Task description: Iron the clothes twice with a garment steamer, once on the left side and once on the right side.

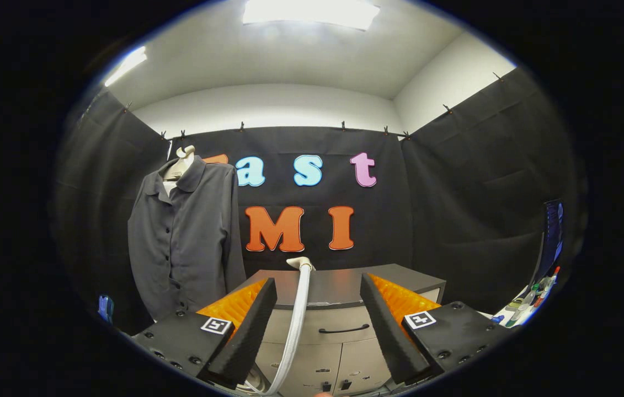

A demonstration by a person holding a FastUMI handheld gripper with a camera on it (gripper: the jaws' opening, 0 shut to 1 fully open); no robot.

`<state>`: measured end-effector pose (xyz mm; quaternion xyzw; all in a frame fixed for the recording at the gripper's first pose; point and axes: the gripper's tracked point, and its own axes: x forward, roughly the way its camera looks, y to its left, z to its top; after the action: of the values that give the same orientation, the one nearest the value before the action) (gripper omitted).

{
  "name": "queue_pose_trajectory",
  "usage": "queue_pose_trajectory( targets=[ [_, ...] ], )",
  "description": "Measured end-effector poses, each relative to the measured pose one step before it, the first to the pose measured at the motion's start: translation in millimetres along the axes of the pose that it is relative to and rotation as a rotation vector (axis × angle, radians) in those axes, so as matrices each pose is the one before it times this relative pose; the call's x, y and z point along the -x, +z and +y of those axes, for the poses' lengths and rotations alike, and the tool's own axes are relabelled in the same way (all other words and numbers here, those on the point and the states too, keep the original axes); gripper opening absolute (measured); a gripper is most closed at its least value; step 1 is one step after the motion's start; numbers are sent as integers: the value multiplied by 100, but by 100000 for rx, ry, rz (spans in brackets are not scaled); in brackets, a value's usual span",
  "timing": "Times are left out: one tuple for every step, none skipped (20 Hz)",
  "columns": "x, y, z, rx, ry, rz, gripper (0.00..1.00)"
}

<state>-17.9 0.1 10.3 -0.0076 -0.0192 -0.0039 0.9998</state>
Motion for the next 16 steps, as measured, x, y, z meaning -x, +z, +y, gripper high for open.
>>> queue_pose_trajectory(
  targets=[
    [32,77,88,29,45,-147,98],
    [-64,-89,39,94,78,-47,98],
    [-8,2,71,67,77,27,98],
    [55,-90,14,-35,107,112,98],
    [-61,58,90,-37,118,98,98],
    [-33,-9,-17,-43,14,-43,98],
    [-58,70,30,20,3,-84,98],
    [-72,-14,39,80,-11,-47,98],
    [15,39,5,66,-1,-113,98],
    [-66,-39,49,6,23,8,98],
    [-48,2,-32,-40,-9,4,98],
    [-56,-68,-59,-20,-2,60,98],
    [-86,-75,7,14,-65,81,98],
    [-118,29,-19,2,-10,-8,98],
    [56,-86,44,12,43,69,98],
    [-140,-35,62,8,44,67,98]
  ],
)
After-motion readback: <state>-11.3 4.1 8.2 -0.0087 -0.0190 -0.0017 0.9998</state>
